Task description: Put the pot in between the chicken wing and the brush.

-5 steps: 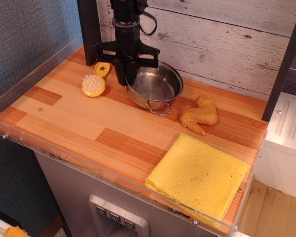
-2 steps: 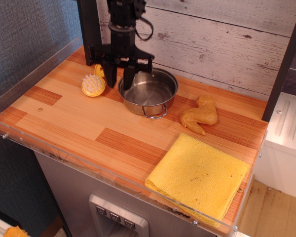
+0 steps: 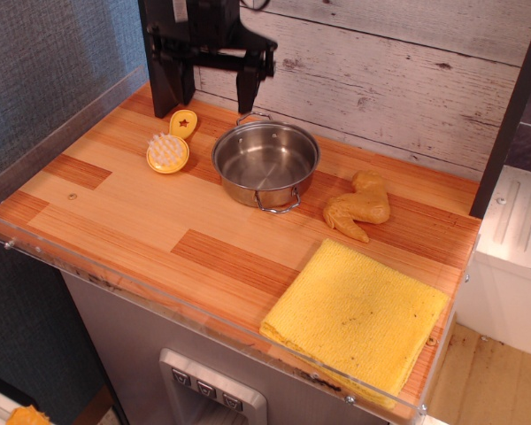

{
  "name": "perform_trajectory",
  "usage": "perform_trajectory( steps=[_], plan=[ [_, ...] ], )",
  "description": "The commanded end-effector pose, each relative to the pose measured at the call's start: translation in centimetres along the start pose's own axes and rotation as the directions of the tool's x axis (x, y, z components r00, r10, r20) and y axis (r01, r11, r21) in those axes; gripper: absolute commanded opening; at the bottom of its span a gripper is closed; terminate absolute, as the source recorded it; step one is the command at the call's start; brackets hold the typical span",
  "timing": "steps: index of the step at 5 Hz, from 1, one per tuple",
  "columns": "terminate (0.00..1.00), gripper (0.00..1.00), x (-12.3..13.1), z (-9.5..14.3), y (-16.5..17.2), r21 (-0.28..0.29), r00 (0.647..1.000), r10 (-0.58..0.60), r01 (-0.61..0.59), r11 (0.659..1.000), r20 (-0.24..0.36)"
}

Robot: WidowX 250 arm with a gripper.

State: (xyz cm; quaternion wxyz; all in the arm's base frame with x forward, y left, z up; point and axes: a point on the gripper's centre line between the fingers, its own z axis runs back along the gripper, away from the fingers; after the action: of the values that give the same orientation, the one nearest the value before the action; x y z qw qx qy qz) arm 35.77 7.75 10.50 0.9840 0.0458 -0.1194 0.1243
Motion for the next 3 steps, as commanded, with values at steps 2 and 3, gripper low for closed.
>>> perform_trajectory(
  steps=[2,3],
  plan=[
    [0.00,1.00,-1.8,2.0,-1.1,-0.099,0.983,-0.180,0.177,0.979,-0.032],
    [0.00,1.00,-1.9,1.8,-1.6,-0.097,0.971,-0.233,0.227,0.969,-0.053]
  ],
)
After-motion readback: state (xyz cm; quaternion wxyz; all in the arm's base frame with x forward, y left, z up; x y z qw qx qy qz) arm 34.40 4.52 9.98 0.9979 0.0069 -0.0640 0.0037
